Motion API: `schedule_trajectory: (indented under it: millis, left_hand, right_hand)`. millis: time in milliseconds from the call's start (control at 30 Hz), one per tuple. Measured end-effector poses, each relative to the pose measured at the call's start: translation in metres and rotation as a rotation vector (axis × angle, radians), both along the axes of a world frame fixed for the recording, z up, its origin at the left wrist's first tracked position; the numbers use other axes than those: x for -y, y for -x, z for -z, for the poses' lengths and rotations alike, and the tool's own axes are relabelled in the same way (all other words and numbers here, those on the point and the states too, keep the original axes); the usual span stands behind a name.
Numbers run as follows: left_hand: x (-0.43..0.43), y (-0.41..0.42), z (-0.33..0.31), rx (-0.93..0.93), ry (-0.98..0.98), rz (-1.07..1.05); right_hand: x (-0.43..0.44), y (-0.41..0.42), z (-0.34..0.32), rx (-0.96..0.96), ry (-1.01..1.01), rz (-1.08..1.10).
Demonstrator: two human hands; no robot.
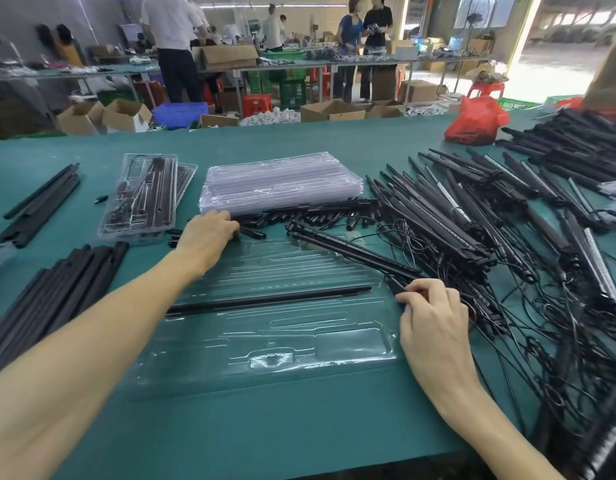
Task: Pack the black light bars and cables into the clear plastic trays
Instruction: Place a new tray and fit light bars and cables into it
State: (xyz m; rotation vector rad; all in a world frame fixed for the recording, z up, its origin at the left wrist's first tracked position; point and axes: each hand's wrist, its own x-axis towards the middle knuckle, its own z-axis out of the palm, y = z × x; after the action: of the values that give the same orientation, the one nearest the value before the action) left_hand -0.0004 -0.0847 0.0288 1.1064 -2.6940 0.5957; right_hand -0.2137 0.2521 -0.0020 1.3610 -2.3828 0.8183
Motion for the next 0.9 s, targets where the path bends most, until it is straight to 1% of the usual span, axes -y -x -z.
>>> schedule_trajectory:
  millis: [133,267,400,467,533,600,633,700,733,767,833,900]
  left_hand:
    - [0.004,0.003,0.0,-0.043,0.008,0.03]
    - [0.001,0.002,0.007,-0.12,0.106,0.083]
    - [-0.011,0.003,-0.008,-0.301,0.161,0.141]
    - [-0.026,0.008,-0.025,-0.418,0.124,0.199]
    - [-0.047,0.014,-0.039,-0.602,-0.001,0.246]
    - [-0.073,0.019,-0.048,-0.795,-0.2,0.268]
    - [-0.088,0.021,-0.049,-0.906,-0.346,0.279]
    - [-0.12,0.023,-0.046,-1.118,-0.699,0.306]
    - [-0.134,0.023,-0.042,-1.169,-0.843,0.303]
    - [-0.146,0.022,-0.037,-1.174,-0.951,0.284]
    - [-0.166,0.018,-0.023,-1.129,-1.09,0.231]
    - [-0.178,0.012,-0.012,-1.059,-1.115,0.192]
  right_hand:
    - [0.002,0.0,0.0,-0.01,-0.006,0.001]
    - [0.003,0.002,0.001,-0.002,-0.016,-0.001]
    - [0.005,0.003,0.002,0.006,-0.033,0.001]
    - [0.004,0.003,0.002,0.007,-0.034,0.001]
    - [0.004,0.003,0.001,0.006,-0.03,-0.001]
    - [0.004,0.003,0.002,0.005,-0.03,-0.004]
    - [0.004,0.003,0.002,0.006,-0.034,-0.006]
    - [0.004,0.002,0.002,0.008,-0.047,-0.002]
    - [0.003,0.002,0.001,0.009,-0.051,0.0]
    - [0.003,0.002,0.001,0.009,-0.054,0.0]
    - [0.003,0.002,0.001,0.013,-0.058,-0.001]
    - [0.003,0.001,0.001,0.018,-0.059,-0.004]
